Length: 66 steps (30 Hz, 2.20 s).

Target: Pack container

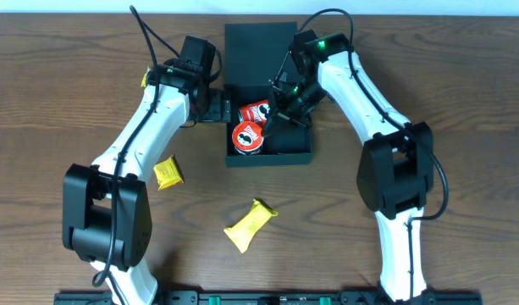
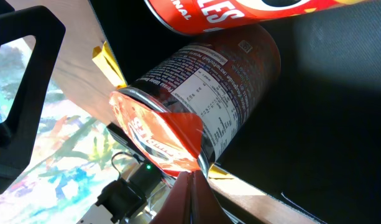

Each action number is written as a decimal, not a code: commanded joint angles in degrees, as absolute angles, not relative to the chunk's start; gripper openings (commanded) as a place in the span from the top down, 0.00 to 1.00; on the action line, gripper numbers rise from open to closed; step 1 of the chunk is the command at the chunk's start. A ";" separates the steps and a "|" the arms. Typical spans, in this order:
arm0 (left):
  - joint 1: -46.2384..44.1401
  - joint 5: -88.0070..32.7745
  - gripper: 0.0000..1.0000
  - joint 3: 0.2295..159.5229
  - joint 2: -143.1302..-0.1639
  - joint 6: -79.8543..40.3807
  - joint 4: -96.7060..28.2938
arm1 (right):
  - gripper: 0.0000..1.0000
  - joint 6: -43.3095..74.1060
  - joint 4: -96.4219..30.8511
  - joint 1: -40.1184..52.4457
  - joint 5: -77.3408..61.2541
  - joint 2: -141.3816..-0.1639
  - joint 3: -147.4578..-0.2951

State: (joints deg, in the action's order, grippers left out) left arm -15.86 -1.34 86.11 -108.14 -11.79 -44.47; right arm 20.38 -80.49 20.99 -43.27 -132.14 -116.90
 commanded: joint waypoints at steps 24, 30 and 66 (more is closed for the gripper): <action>-15.79 -1.52 0.05 85.89 -108.66 -11.84 -44.69 | 0.98 20.75 -80.14 22.52 -26.83 -131.48 -117.43; -15.79 -1.52 0.05 85.89 -108.66 -11.84 -44.77 | 0.99 20.71 -80.12 21.93 -21.41 -131.48 -117.43; -15.79 -1.50 0.05 85.89 -108.66 -13.78 -44.84 | 0.98 20.93 -70.83 34.06 -27.27 -131.48 -118.39</action>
